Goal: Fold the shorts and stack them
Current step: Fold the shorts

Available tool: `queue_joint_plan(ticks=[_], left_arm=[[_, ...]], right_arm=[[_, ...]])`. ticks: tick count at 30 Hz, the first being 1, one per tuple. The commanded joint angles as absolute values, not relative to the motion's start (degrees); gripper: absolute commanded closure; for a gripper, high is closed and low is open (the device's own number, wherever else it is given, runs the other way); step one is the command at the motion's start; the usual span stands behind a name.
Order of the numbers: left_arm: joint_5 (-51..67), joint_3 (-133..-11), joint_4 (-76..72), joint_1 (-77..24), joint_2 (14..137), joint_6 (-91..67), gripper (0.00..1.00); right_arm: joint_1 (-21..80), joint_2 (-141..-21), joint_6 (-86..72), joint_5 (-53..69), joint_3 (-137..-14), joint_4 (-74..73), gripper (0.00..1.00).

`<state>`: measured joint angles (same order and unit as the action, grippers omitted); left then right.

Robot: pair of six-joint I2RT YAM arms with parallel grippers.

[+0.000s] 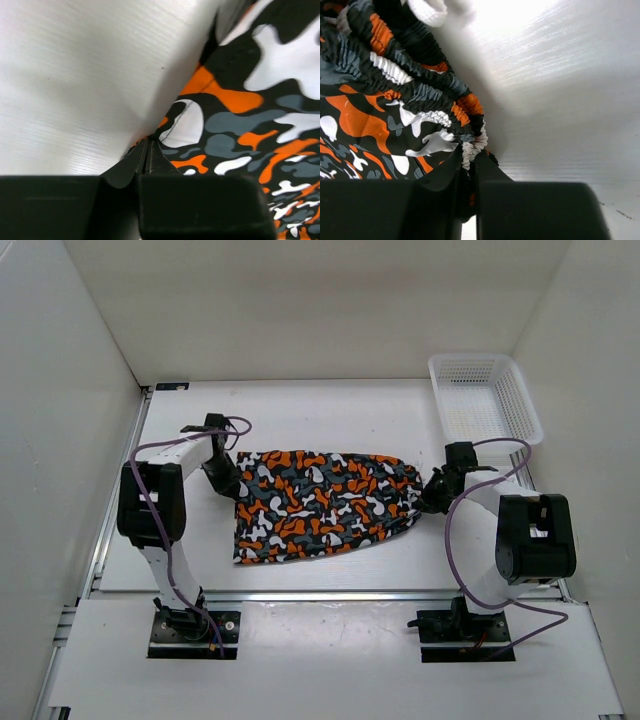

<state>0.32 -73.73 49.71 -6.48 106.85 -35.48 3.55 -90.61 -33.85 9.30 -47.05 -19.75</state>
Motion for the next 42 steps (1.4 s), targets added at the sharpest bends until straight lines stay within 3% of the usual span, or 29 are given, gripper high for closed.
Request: queue_joint_plan(ticks=[1,11,17,22,33,42], left_arm=[[-0.7,-71.81,48.08,-6.15,106.0,-35.24,0.89],[0.53,-68.21,46.32,-12.03,107.31,-39.02,0.89],[3.43,-62.31,45.0,-16.78,100.56,-41.04,0.89],[2.37,-60.29,45.0,-13.02,95.1,-40.52,0.89],[3.43,-65.48,45.0,-15.02,104.15,-39.46,0.89],[4.04,-66.53,44.47,-15.03,105.38,-39.46,0.89]], right_arm=[[3.78,-91.05,-33.22,7.04,-48.07,-20.65,1.0],[3.78,-87.37,-31.55,-0.16,-52.03,-26.71,1.0],[3.78,-82.89,-29.8,-7.9,-56.51,-30.58,1.0],[8.34,-80.95,-27.95,-14.32,-63.26,-34.62,1.0],[26.35,-80.95,-27.42,-25.13,-74.08,-38.58,1.0],[53.22,-90.59,-24.44,-33.13,-82.78,-39.64,1.0]])
